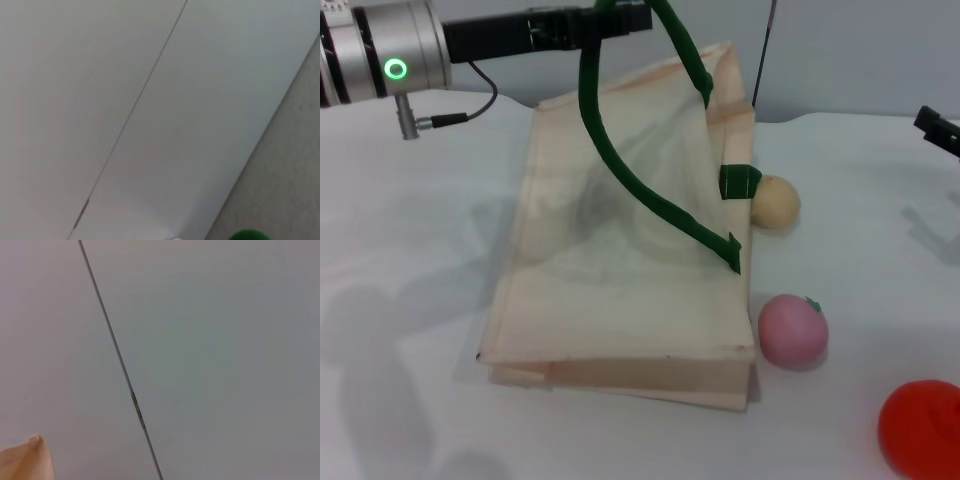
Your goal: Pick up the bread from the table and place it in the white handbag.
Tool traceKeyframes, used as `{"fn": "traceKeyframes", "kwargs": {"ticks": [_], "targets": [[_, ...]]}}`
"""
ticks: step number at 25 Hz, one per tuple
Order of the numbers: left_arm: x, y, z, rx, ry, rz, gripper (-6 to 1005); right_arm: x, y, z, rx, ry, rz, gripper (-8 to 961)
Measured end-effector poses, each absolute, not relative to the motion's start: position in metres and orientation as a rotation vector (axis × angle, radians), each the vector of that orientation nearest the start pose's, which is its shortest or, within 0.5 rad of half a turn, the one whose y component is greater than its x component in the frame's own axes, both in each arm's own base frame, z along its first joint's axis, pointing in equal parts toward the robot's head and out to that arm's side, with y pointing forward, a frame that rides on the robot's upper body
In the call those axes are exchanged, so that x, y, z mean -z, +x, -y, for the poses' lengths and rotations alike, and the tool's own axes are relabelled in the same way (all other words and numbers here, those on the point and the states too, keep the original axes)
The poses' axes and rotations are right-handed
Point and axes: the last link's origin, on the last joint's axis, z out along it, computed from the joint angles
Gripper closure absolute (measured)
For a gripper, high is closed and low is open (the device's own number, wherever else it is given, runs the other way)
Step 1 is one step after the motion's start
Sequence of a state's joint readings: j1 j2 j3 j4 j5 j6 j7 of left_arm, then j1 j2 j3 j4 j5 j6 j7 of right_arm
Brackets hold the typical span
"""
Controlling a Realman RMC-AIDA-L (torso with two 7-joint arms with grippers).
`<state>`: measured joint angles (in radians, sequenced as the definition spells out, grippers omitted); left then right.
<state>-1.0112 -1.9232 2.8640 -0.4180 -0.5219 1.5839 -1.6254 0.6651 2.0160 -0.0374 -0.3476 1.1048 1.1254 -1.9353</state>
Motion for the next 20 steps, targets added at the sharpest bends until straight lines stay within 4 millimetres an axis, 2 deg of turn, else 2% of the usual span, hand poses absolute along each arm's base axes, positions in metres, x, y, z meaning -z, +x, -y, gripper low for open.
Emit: {"fn": "traceKeyframes", "kwargs": {"ticks": [7,9,15,20], "targets": [[-0.0603,-0.1777,-0.433,1.033,-2.544,0.941,652,-0.0437,0.3177,-0.3969,-0.8,-1.943,-0.897,65],[-0.0604,-0.1767,-0.4319,1.041,-2.552,0.947,437,-0.044,0.318,-0.3968,-0.803,-1.939,-0.898,65],[-0.0629,-0.1764,-0.4309,1.07,-2.545,0.926,206,-0.0439,0.3191,-0.3958,-0.8,-1.935,-0.894,66],[-0.0616,-0.1821,-0.4268,1.152,-2.464,0.745,164,-0.0448,0.3261,-0.3911,-0.799,-1.881,-0.852,67]]}}
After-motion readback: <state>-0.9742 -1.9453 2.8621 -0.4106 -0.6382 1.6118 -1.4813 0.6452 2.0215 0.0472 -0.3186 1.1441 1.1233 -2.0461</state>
